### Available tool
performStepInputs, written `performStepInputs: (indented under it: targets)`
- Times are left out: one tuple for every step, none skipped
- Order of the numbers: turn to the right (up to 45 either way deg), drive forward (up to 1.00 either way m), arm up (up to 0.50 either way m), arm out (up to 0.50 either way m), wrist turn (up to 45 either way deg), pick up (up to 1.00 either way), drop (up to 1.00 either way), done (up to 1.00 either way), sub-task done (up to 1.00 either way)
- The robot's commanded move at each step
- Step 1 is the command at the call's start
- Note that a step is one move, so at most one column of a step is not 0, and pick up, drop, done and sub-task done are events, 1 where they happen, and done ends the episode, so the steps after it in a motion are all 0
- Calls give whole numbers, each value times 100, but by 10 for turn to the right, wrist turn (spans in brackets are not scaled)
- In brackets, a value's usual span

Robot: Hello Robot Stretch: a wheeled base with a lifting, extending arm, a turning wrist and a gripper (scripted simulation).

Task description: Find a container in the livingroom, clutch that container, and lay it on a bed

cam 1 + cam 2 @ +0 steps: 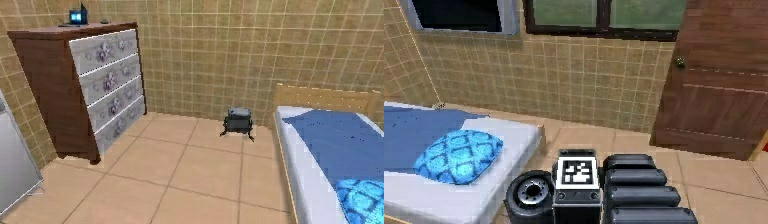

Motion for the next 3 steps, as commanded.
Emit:
performStepInputs:
  targets:
    - [0,40,0,0,0,0,0,0,0]
    - [120,0,0,0,0,0,0,0,0]
    - [0,100,0,0,0,0,0,0,0]
